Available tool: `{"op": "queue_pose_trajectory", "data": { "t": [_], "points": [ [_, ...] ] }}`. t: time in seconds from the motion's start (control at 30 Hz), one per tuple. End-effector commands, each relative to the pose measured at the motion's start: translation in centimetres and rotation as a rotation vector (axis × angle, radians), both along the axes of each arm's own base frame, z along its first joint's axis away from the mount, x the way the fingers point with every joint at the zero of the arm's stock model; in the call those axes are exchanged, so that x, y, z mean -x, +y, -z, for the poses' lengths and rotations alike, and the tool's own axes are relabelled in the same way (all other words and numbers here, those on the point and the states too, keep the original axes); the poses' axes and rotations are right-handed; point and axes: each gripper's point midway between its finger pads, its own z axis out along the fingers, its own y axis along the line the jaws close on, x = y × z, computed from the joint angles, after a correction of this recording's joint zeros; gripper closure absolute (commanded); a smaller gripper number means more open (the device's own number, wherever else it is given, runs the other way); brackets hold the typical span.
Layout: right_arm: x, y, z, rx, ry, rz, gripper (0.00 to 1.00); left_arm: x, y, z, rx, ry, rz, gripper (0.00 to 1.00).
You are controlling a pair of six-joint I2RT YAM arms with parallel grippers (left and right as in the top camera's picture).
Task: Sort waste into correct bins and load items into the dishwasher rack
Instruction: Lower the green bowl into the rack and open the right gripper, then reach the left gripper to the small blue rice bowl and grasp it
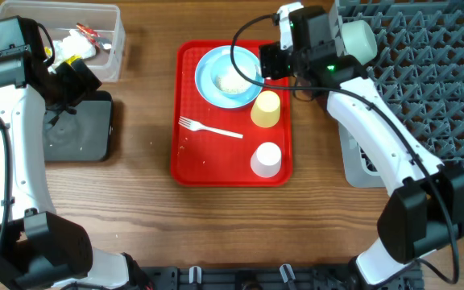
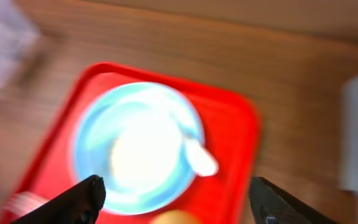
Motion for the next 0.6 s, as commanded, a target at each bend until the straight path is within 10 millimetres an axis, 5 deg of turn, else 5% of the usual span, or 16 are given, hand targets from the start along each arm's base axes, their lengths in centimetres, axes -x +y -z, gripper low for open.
{"op": "queue_pose_trajectory", "data": {
  "t": [0.0, 0.2, 0.4, 0.57],
  "points": [
    [0.8, 1.8, -1.3, -0.148, 0.043, -0.039, 0.22, -0.1, -0.1, 0.1, 0.007, 0.002, 0.001, 0.0],
    [0.4, 0.9, 0.0, -0.099, 0.054, 0.002, 0.23, -0.1, 0.1, 0.1, -0.002, 0.002, -0.003, 0.0],
    [-2.0, 0.3, 2.6, -0.049, 0.029, 0.062, 0.38, 0.5, -0.1, 0.3, 0.008, 0.031, -0.001, 0.0],
    [-2.6, -1.8, 1.7, -0.11, 0.036, 0.145, 0.34, -0.3, -4.7, 0.2, 0.021, 0.021, 0.274, 0.0]
  ]
}}
